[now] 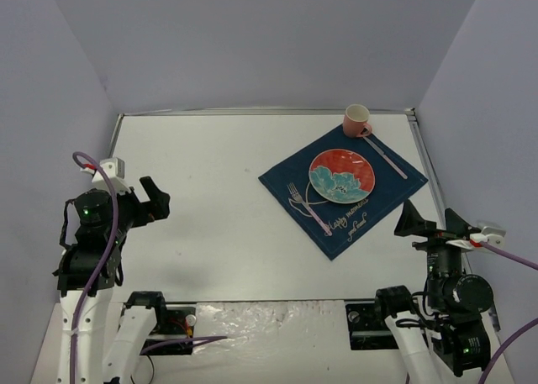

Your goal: Set the dinner table for one person

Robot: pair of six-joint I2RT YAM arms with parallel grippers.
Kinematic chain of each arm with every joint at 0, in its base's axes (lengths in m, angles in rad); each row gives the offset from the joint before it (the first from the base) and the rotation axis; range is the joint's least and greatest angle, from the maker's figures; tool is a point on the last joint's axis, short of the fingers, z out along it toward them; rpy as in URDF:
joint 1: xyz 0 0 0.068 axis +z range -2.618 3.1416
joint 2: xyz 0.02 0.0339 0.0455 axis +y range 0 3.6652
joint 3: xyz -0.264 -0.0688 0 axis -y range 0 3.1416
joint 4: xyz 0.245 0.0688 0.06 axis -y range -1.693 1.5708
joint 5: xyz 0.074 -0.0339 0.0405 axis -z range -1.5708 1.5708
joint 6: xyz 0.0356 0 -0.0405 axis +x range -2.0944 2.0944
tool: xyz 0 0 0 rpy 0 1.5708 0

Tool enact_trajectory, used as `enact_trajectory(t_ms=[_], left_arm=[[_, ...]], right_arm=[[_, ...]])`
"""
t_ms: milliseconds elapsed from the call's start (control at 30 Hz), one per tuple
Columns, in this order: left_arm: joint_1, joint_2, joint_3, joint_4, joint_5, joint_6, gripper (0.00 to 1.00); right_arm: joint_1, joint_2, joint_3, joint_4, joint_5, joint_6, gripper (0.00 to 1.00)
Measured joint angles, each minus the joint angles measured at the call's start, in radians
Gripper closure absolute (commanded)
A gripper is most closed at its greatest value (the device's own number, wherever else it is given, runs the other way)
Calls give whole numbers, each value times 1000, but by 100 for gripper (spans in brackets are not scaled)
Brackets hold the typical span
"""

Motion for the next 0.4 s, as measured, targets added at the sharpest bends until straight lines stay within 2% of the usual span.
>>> enact_trajectory(t_ms=[200,400], left_arm=[[0,-5,-70,8,0,0,3],[0,-28,-79,20,0,-2,3]], right_arm=[[3,0,0,-13,6,-18,0],[4,0,0,-14,9,-27,0]])
